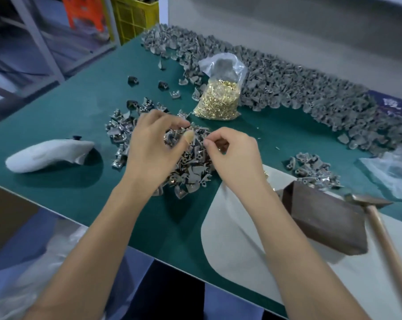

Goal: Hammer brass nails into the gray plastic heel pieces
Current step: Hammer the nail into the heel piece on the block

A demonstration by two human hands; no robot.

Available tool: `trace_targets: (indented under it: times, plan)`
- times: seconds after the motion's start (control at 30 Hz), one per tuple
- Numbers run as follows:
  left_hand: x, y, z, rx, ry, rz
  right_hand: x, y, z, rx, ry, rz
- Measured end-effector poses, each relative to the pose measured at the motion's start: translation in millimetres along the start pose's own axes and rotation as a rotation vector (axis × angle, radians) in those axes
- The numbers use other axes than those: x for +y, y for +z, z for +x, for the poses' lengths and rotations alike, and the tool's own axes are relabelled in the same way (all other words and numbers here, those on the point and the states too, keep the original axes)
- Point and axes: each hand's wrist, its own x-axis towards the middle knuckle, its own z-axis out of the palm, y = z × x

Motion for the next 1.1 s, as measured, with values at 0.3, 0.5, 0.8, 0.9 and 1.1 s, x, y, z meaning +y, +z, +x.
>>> trace_targets:
  times: [0.3,0.5,0.8,0.9,1.1]
  plan:
    - [52.8,32.8,-6.2,-0.528,0.364,-0.029,56.4,-84.9,-24.5,0.060,0.117,-0.169]
    - [72.1,66.4,-14.5,-0.561,0.353,-0.022,97.6,-123.4,-50.8,0.059,0.229,-0.220]
    - [80.1,96.4,-6.8,-0.582,0.123,0.062,109.0,-125.7,-57.6,0.030,0.222,-0.144]
    - [78.6,97.2,-13.0,-0.514,0.112,0.015,108.5,-130.5,-61.7,0.085,0.225,-0.032]
    - [82.7,100.1,-14.4,-0.485,0.152,0.135,105.5,-134.2,-63.4,0.179,0.215,0.099]
